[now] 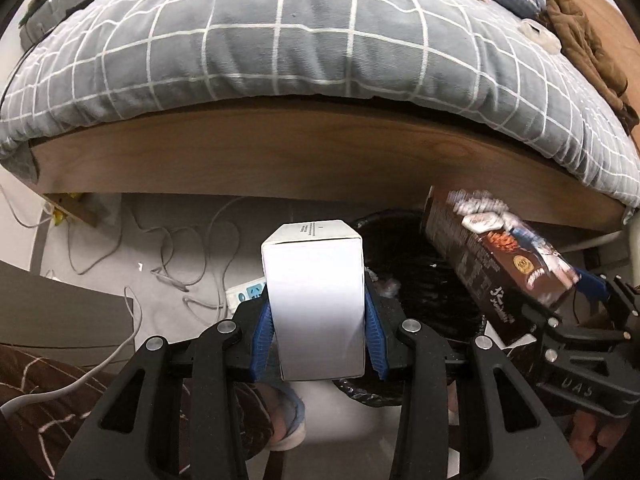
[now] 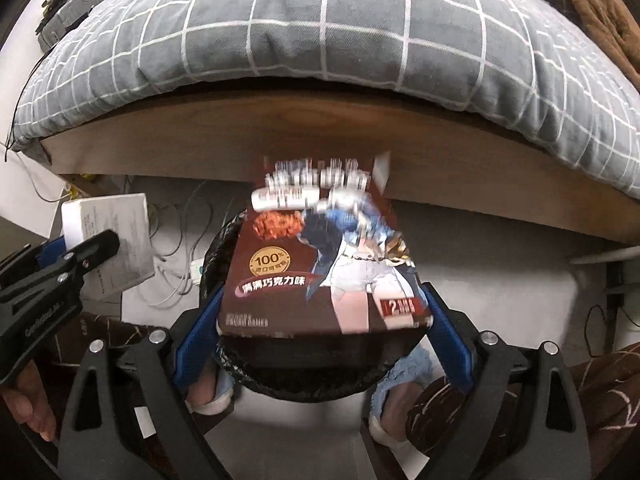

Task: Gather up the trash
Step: 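Open the left tool over the bin while the right tool releases the brown box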

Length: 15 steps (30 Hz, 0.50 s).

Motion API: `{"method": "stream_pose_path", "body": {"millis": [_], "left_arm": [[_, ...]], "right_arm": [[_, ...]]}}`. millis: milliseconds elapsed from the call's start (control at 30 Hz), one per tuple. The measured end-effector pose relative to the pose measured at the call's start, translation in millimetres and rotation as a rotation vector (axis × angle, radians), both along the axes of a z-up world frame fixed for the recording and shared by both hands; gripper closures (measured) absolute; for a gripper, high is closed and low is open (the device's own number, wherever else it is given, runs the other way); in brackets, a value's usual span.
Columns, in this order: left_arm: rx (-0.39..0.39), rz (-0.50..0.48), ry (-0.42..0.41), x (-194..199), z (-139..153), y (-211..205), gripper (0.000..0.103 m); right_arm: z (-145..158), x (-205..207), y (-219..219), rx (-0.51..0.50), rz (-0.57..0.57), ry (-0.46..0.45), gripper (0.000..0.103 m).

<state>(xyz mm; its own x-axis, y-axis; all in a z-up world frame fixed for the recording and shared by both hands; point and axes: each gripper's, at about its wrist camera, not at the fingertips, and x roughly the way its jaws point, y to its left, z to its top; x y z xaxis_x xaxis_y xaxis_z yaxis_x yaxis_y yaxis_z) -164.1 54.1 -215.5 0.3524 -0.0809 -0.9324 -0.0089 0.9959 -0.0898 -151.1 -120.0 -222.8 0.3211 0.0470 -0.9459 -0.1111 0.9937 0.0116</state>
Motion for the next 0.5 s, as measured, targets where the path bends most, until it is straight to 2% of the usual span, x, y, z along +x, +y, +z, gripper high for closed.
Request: {"method": "stream_pose_path", "body": {"millis": [233, 500], "left_arm": [[-0.008, -0.018, 0.007, 2, -5, -8, 0.065], [-0.025, -0.079, 0.028, 8, -10, -40, 0.065]], "right_arm": [[11, 0, -15, -0.026, -0.037, -0.054, 0.008], [18, -2, -61, -0.01, -0.145, -0.072, 0.008]]}}
